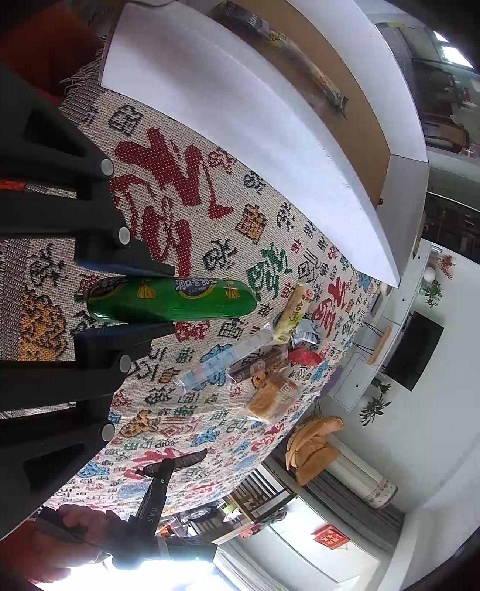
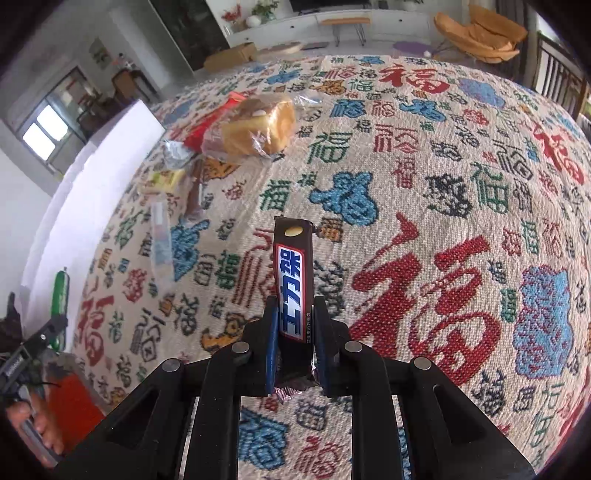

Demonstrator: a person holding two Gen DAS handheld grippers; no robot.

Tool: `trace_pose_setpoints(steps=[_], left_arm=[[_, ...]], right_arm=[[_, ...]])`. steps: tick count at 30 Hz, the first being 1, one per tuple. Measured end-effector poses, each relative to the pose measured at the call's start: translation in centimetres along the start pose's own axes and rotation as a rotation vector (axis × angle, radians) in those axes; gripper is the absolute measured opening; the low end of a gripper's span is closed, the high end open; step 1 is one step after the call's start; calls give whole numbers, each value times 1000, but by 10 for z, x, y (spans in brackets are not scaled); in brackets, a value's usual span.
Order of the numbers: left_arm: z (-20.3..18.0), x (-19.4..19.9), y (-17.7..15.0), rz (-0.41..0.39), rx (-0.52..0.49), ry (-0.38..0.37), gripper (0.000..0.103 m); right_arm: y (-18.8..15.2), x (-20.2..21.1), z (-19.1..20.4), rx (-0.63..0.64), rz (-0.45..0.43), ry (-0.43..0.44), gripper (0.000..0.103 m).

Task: Organize snacks
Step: 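Grasp the green sausage with the left gripper while the right gripper holds the chocolate bar, then drop the green sausage into the white box with the left gripper while the right drops the chocolate bar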

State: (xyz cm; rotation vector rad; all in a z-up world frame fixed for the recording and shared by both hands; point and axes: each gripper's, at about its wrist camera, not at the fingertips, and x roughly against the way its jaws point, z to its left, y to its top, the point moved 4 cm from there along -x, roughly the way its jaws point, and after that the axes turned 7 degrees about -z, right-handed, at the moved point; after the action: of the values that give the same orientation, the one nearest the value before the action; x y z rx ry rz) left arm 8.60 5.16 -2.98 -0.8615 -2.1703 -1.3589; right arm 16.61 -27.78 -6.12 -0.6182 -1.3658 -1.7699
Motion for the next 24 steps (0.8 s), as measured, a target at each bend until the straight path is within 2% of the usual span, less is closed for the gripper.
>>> trace_pose_setpoints(steps=[7, 12, 17, 21, 23, 24], left_arm=[[11, 31, 32, -76, 60, -51, 22], [51, 59, 66, -151, 125, -13, 22], [115, 75, 96, -191, 183, 87, 22], [166, 72, 107, -180, 197, 208, 22], [183, 67, 108, -178, 186, 296, 22], [190, 65, 107, -179, 183, 339, 23]], right_arm=[[27, 24, 64, -14, -35, 181, 18], [56, 27, 142, 33, -54, 326, 18], [81, 10, 239, 91, -47, 460, 18], [85, -16, 320, 161, -33, 523, 18], [77, -31, 350, 174, -15, 560, 18], [74, -38, 362, 171, -11, 592, 22]])
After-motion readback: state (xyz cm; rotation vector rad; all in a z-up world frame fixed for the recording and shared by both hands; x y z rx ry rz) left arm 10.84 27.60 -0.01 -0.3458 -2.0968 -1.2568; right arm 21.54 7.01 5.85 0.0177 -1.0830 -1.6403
